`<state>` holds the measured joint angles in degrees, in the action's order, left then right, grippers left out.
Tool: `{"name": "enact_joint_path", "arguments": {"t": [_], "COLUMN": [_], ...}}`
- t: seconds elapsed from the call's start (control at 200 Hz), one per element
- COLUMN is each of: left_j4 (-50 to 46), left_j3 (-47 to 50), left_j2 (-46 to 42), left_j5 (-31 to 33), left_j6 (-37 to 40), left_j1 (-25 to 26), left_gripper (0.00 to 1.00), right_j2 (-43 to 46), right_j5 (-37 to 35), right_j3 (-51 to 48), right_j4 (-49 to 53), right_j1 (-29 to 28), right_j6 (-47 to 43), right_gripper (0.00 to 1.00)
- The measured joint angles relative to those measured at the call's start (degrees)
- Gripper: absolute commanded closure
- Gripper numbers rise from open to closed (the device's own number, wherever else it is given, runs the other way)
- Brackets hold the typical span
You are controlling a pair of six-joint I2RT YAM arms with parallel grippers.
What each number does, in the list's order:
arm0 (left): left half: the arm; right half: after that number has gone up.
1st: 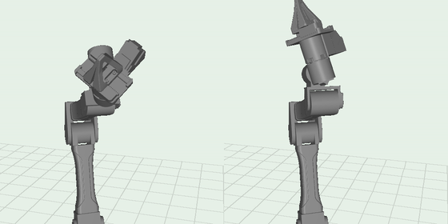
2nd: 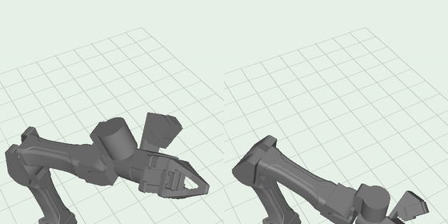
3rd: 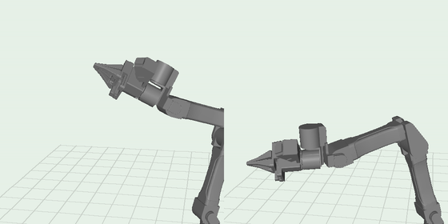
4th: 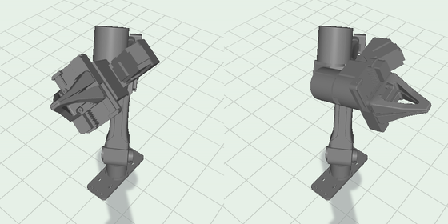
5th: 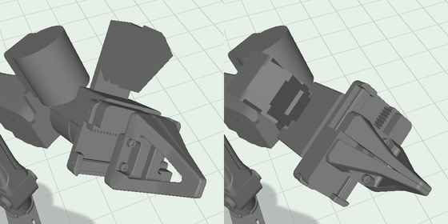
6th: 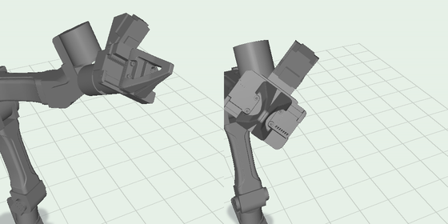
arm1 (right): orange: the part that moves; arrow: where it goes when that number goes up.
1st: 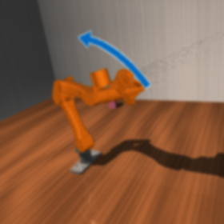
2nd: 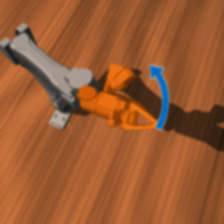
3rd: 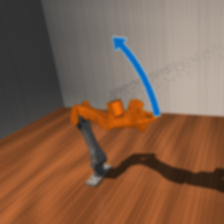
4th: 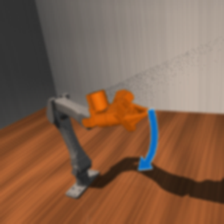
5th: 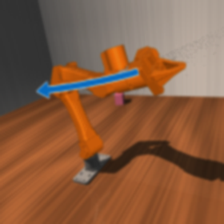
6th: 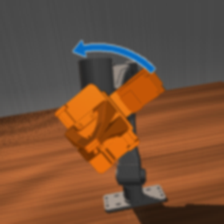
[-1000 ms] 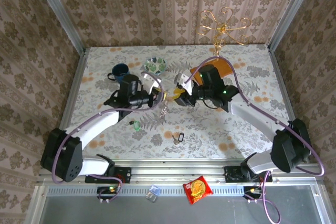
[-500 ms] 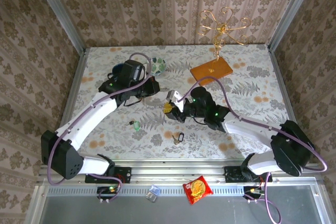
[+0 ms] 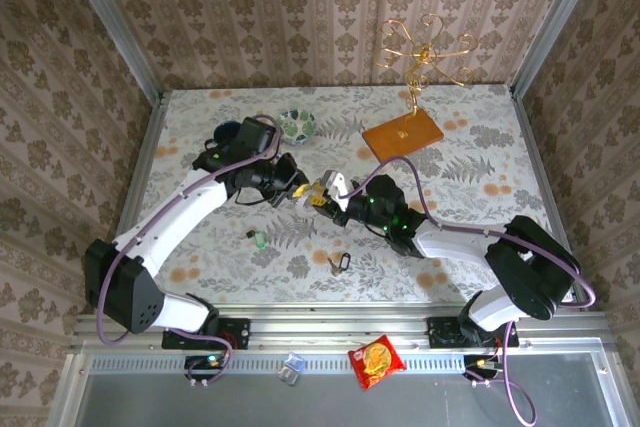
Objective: Put the keys on the keyring
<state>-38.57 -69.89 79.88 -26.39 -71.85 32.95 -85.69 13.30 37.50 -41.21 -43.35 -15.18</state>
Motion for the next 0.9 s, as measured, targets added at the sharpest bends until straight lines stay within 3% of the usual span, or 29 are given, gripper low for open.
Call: {"name": "enact_joint_path", "arguments": {"t": [0.34,0.9], "left_j4": [2.80,3.78], "left_j3": [4.46,4.85], "left_j2": [0.00,-0.11], "left_j5": [-3.39,-4.28], "left_j6": [-10.78,-16.04], "left_j1": [-0.04,0.02], "left_gripper": [1.00,1.00], "right_j2": [-0.22,-1.97], "right_j5": [0.35,-1.55], "right_j3": [-2.03,-2.01], "right_j4": [-3.52,-5.40], "right_j1": [-0.17,-1.25], "right_j6": [-3.08,-7.02], "right_gripper": [0.70,0.82]}}
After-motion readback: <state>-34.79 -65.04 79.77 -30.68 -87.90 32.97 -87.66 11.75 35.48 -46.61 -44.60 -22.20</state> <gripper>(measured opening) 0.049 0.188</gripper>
